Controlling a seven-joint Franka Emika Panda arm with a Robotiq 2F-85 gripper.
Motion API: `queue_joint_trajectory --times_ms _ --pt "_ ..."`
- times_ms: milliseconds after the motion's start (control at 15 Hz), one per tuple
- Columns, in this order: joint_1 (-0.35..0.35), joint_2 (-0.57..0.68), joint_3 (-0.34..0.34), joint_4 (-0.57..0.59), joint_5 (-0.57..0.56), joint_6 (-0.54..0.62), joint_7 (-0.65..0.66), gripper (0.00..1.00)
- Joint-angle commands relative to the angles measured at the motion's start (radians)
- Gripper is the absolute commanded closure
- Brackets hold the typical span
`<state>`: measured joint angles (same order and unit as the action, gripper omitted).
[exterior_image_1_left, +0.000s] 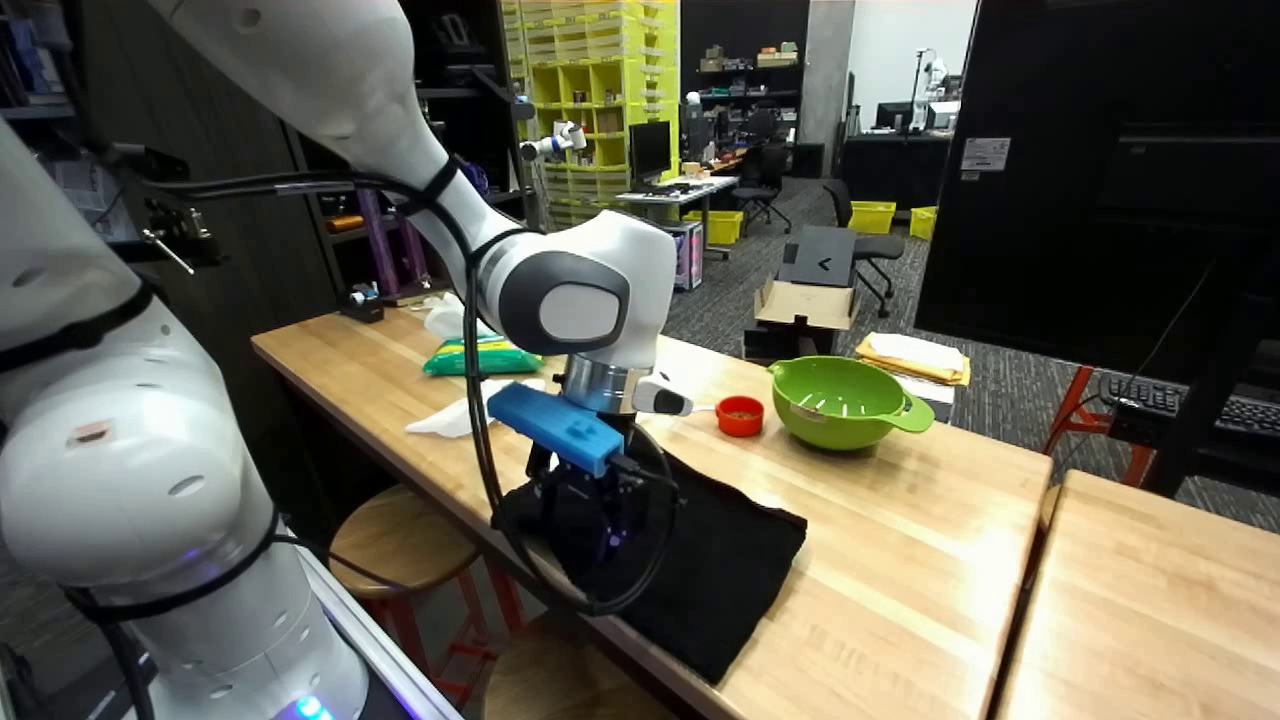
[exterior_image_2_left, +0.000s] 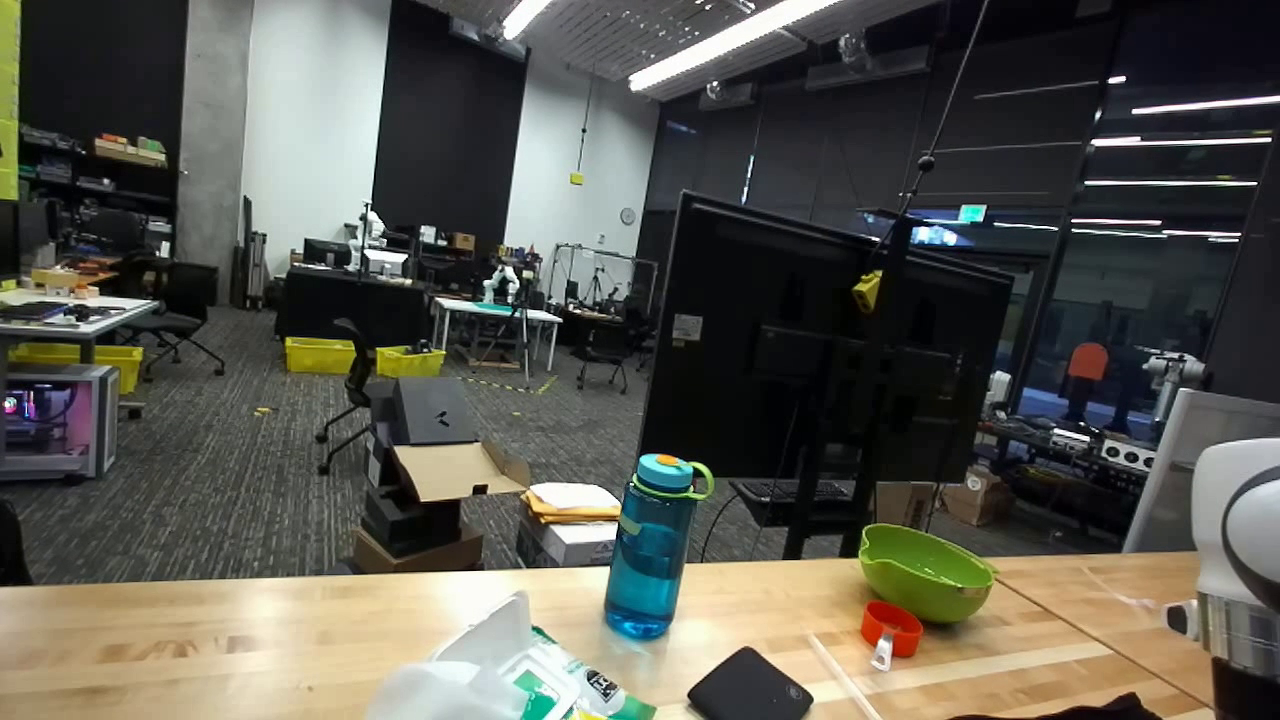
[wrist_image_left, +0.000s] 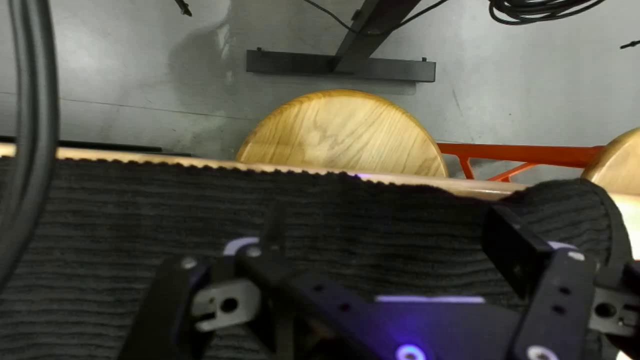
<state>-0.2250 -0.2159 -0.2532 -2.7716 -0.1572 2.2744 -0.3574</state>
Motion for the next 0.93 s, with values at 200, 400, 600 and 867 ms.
queue_joint_trajectory --times_ms 200,400,600,867 --pt "-0.011 0.062 0.012 -0.004 -0.112 0.094 0.027 0.00" --pt "-0.007 0.084 0.023 -0.004 -0.160 0.137 0.042 0.00" --pt "-0.005 0.104 0.034 -0.002 -0.208 0.167 0.061 0.00" --pt "-0.001 0.122 0.044 -0.004 -0.244 0.196 0.087 0.00"
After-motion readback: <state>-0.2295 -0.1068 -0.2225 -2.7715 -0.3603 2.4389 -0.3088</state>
